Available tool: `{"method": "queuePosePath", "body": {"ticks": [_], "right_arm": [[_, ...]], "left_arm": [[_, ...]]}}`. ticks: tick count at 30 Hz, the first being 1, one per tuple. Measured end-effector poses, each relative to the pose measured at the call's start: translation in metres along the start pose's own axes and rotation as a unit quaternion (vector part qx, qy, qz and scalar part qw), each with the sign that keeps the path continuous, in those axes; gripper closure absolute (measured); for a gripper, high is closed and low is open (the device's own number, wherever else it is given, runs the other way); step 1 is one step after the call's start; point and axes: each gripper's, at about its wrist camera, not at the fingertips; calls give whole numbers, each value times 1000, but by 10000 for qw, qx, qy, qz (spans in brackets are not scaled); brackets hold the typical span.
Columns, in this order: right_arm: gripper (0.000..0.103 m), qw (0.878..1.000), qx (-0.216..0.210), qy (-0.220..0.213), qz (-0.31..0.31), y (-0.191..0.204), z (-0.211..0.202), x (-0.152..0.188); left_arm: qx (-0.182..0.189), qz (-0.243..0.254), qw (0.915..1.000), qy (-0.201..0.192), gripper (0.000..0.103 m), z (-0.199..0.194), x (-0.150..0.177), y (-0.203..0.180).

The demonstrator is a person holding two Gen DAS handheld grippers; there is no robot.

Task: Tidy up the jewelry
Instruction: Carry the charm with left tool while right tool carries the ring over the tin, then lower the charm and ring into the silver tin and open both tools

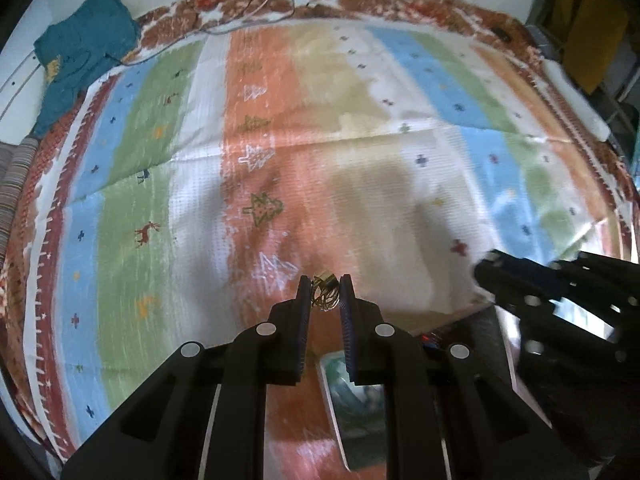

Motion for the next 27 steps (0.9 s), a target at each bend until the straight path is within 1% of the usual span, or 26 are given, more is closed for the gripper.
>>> {"method": "queuePosePath", "body": {"ticks": [5, 11, 14, 21, 25, 26, 27], "right_arm": [[94, 9999, -65, -105, -53, 7, -13, 7], [94, 9997, -111, -188, -77, 13, -24, 17], [94, 9997, -152, -205, -59, 15, -28, 23], [94, 9989, -408, -224, 73, 16, -35, 33], [94, 9988, -422, -208, 151, 17, -36, 36], [93, 9988, -417, -198, 163, 16, -36, 37], [89, 9989, -402, -184, 178, 16, -36, 38]], "left_arm": [[137, -33, 9996, -226, 89, -24, 16, -7], [268, -6, 9987, -423, 89, -44, 29, -12], [330, -10, 9983, -471, 89, -51, 35, -14], [455, -34, 9972, -594, 89, -65, 50, -17], [490, -100, 9970, -583, 89, -67, 53, -16], [497, -119, 9969, -590, 88, -68, 53, -16], [490, -143, 9969, -605, 88, -69, 53, -15]]}}
Point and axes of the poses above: each gripper's, at about its wrist camera, not at the fingertips, and z roughly the way its jaws point, y to its left, x to its underside, and after that the axes turned 2 degrees about -z, right-handed
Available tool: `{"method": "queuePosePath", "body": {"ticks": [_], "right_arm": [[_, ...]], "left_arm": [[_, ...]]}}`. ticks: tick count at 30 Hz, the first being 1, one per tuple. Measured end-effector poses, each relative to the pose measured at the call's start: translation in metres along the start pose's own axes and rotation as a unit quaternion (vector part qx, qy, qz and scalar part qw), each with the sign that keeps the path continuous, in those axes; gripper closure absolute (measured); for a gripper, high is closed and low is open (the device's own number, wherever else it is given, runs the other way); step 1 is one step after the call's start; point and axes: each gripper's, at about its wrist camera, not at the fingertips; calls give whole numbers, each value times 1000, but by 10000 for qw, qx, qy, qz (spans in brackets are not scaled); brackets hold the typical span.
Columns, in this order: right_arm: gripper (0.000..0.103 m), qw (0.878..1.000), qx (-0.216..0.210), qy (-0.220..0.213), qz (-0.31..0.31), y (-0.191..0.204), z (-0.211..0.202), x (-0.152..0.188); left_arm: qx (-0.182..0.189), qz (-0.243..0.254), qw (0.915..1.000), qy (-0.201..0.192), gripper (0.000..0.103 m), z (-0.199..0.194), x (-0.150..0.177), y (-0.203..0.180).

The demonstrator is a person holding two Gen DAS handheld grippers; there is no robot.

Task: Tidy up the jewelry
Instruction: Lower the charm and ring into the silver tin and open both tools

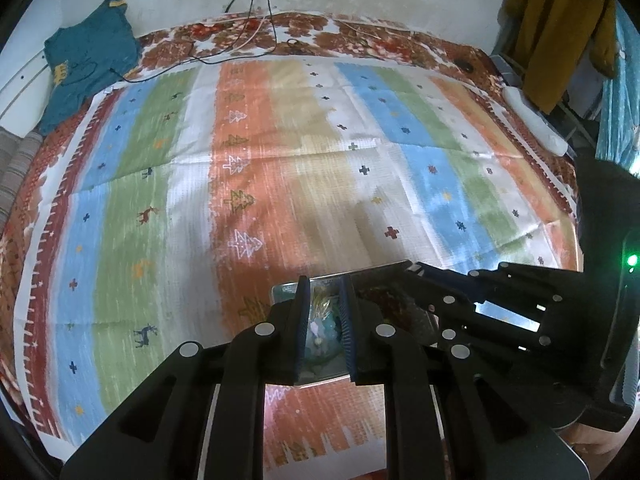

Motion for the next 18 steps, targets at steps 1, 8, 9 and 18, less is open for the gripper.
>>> {"method": "queuePosePath", "body": {"ticks": [1, 8, 9, 18], "right_arm": [[79, 10000, 14, -8, 15, -1, -1, 1], [72, 9998, 137, -112, 2, -1, -14, 12], [71, 9998, 160, -127, -6, -1, -16, 14], [59, 9993, 231, -309, -30, -2, -38, 29]], "left_arm": [[-5, -12, 10000, -11, 87, -1, 0, 0], [-39, -12, 10000, -59, 82, -8, 8, 1], [-44, -5, 10000, -74, 81, -10, 10, 1], [24, 17, 9998, -207, 64, -31, 29, 3]]}}
Point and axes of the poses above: each gripper's, at about its wrist camera, not at the fingertips, and z roughly the way its jaws point, y to its left, x to its underside, and after that the axes turned 2 degrees about -z, right-handed
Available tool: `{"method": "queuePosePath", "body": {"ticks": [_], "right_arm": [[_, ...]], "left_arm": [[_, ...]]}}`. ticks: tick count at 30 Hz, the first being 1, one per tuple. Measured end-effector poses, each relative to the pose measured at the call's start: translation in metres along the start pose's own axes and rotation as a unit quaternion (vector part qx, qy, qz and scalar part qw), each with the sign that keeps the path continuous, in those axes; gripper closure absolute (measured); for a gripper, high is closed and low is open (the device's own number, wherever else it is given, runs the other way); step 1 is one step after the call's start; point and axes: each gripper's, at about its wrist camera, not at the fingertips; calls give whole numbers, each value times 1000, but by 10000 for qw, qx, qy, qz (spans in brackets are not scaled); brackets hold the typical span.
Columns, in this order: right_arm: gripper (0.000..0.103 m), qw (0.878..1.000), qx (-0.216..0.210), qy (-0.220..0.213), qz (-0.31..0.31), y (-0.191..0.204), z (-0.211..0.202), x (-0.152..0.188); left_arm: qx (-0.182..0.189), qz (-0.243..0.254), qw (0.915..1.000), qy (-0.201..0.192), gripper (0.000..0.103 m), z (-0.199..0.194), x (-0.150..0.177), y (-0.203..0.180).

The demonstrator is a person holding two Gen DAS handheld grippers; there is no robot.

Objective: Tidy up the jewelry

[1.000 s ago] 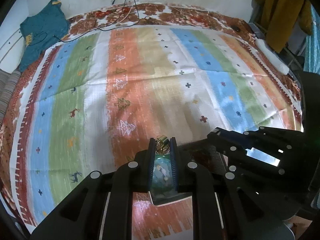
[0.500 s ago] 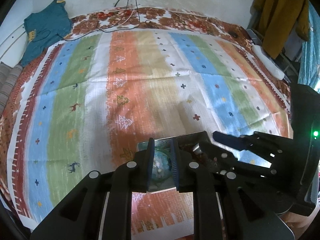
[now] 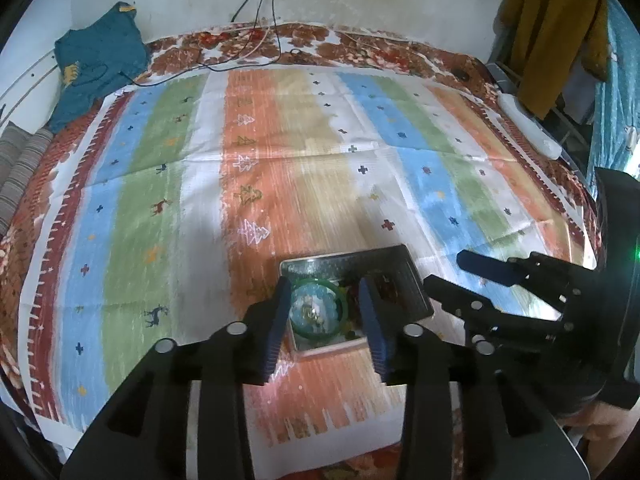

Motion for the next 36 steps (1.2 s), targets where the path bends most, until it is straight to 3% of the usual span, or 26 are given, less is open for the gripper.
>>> {"method": "queuePosePath", "body": {"ticks": [24, 30, 36], "right_arm": [[20, 9993, 258, -284, -45, 3, -44, 33], [12, 9991, 273, -336, -13, 1, -55, 41], [9, 9982, 239, -553, -7, 1, -66, 50]], "left_arm": [[166, 20, 9994, -304, 13, -39, 47, 2], [86, 94, 9994, -323, 6, -43, 53, -1], [49, 103, 9989, -451, 6, -48, 58, 0]]}}
Point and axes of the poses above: each gripper's, at about its wrist camera, not at the fingertips, and z roughly the way its jaws point, y to its left, x to its underside, and after that the axes turned 2 degrees about -z, right-handed
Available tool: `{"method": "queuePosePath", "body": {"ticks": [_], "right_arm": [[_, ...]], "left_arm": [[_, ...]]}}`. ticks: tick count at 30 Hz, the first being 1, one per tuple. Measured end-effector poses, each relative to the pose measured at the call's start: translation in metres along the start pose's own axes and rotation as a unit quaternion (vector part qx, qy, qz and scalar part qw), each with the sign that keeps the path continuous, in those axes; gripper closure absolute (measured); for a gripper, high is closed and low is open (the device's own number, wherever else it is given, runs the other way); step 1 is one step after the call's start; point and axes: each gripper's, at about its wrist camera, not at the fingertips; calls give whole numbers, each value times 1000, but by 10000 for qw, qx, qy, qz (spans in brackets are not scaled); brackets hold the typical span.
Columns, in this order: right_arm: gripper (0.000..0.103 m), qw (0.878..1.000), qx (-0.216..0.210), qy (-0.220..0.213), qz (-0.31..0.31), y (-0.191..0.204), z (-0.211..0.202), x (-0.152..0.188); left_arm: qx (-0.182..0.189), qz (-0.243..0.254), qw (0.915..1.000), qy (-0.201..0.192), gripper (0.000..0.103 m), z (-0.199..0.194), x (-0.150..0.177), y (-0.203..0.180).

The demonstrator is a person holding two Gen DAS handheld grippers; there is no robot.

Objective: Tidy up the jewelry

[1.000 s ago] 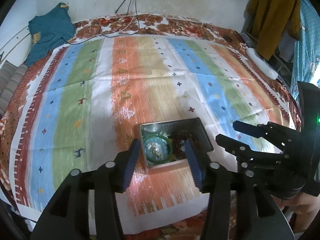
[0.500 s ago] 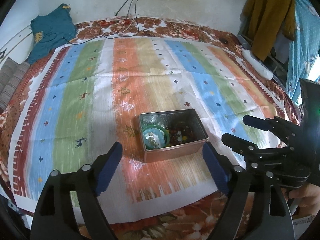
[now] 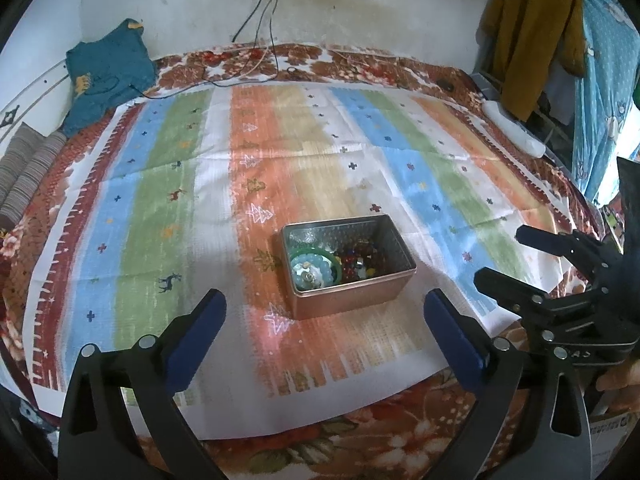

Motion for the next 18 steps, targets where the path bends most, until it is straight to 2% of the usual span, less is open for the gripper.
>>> {"method": "queuePosePath", "body": {"ticks": [6, 10, 18], "right_arm": [[8, 9999, 7, -150, -79, 3, -6, 7], [8, 9994, 26, -314, -132, 6, -13, 9], [8, 9991, -17, -422, -89, 5, -18, 11]], "left_arm": [[83, 25, 9999, -82, 6, -3, 8, -2], [-73, 218, 9993, -288, 6, -8, 12, -8], [-183, 268, 9988, -367, 6, -11, 12, -10]]}}
Point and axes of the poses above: each gripper's, at about its wrist camera, not at the fingertips, and z roughly the way its jaws point, y to its left, x to its underside, and after that the axes turned 2 degrees about -z, right-handed
